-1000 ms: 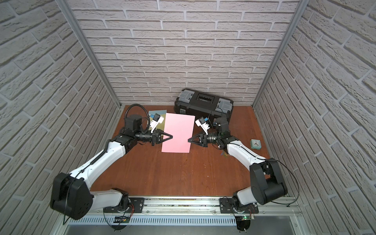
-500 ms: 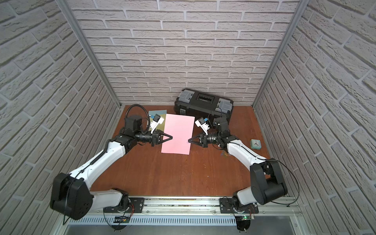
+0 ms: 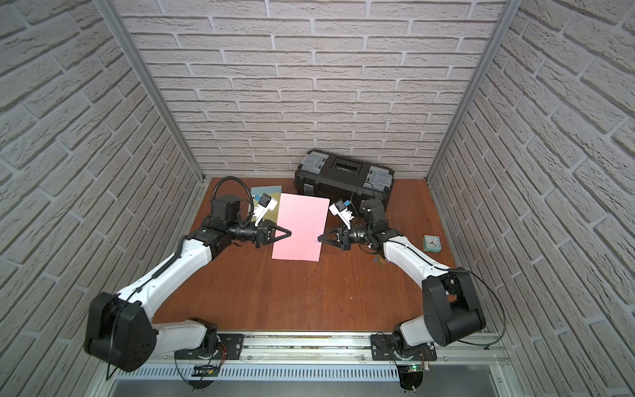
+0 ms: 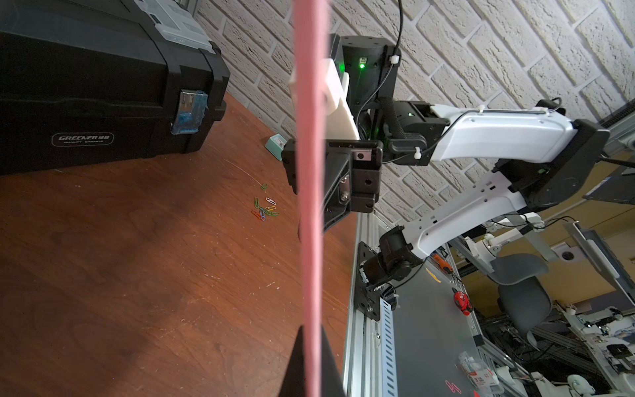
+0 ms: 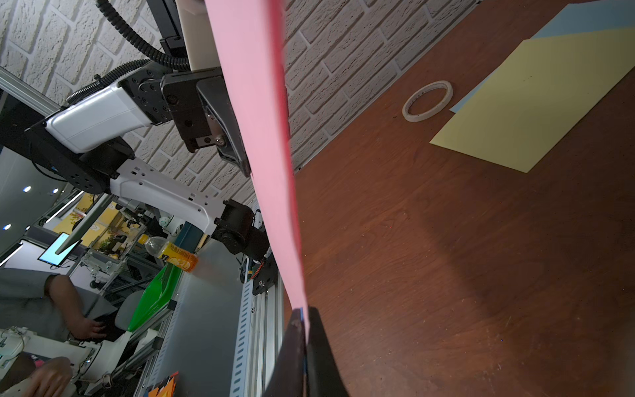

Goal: Unclip the paperclips from the documents
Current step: Remove the paper clip from the document.

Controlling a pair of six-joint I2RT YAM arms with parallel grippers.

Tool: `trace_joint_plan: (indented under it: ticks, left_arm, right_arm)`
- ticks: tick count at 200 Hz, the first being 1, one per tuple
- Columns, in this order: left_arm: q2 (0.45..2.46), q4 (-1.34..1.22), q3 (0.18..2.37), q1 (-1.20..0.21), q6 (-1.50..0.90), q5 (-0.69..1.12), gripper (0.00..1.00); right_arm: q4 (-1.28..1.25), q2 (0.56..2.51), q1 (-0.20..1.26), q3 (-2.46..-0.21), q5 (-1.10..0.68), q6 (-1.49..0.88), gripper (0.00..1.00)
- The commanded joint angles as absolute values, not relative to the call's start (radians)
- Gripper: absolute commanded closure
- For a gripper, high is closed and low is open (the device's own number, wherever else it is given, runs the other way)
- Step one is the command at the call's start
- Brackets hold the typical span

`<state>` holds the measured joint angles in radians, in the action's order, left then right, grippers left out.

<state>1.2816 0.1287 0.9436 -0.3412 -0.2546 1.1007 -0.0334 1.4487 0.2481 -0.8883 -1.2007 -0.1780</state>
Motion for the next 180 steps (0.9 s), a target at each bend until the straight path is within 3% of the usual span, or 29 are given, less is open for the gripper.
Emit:
trace_joint_plan:
  ticks: [1, 180]
  left_arm:
    - [1.248, 0.122, 0.971, -0.334, -0.229, 1.109, 1.00]
    - [1.243, 0.143, 0.974, -0.327, -0.215, 1.107, 1.00]
  right_arm:
    - [-0.019, 1.418, 0.241, -0.907, -1.192, -0.155, 0.94]
    - [0.025, 1.394, 0.202, -0.899, -1.170, -0.133, 0.94]
